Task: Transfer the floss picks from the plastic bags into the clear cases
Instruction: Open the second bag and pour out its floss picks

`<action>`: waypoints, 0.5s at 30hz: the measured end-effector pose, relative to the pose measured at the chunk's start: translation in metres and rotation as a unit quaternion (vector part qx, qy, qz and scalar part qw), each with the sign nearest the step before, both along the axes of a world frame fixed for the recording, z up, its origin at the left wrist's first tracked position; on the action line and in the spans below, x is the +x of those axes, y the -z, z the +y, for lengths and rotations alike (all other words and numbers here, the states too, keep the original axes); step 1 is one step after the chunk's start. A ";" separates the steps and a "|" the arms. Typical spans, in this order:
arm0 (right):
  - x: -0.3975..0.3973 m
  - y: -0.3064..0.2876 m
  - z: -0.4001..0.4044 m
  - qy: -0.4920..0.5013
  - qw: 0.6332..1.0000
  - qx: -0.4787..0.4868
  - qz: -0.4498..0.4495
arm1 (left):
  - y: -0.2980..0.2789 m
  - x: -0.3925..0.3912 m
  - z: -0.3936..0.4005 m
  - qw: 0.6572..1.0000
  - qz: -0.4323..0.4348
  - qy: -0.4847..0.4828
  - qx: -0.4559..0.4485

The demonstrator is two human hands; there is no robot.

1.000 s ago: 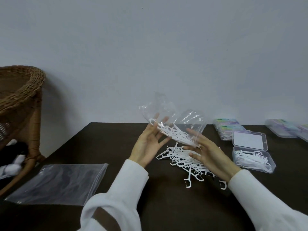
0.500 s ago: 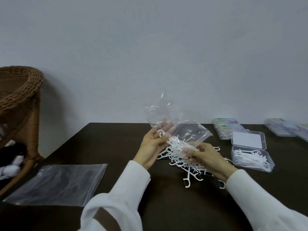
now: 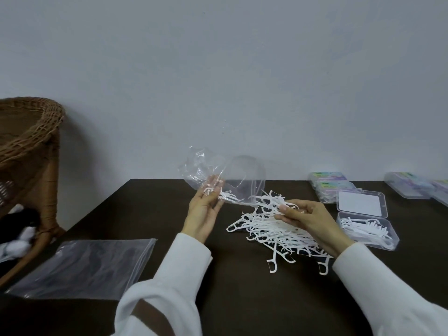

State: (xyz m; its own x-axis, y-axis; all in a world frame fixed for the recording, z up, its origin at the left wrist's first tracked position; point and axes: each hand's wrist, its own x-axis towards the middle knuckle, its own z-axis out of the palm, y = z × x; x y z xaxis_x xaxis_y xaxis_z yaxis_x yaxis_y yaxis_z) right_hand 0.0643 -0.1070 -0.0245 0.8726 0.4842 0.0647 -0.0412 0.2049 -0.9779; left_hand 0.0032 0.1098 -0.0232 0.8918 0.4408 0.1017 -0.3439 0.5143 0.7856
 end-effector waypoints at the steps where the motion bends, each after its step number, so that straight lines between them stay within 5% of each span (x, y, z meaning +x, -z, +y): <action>1: 0.001 0.000 -0.002 0.004 1.000 -0.008 -0.004 | 0.000 0.000 0.001 1.000 0.000 -0.005 -0.009; 5: 0.007 0.002 -0.009 0.016 0.998 -0.058 -0.016 | 0.000 -0.002 0.007 0.999 0.001 -0.023 -0.040; 9: 0.014 0.006 -0.012 0.064 0.964 -0.225 -0.130 | -0.002 -0.005 0.007 0.998 0.002 -0.028 -0.062; 15: 0.012 0.004 -0.011 0.015 0.964 -0.220 -0.149 | -0.003 -0.006 0.004 0.998 -0.004 -0.014 -0.066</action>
